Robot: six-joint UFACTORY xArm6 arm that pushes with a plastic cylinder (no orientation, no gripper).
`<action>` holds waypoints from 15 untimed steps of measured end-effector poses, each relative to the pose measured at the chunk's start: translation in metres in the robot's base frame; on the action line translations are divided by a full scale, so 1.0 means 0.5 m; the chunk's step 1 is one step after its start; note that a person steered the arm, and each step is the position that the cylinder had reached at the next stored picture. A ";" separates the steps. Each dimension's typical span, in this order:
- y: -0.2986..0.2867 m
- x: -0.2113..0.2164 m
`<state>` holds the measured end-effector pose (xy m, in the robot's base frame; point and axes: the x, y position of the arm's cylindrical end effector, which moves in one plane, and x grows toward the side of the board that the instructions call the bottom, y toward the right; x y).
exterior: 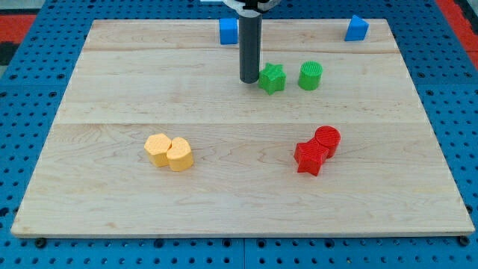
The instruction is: Push blue triangle slightly down
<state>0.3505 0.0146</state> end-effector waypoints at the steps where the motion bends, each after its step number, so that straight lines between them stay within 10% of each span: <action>1: 0.028 0.002; 5: 0.043 -0.105; 10: 0.539 -0.252; 15: 0.378 -0.256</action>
<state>0.2227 0.2037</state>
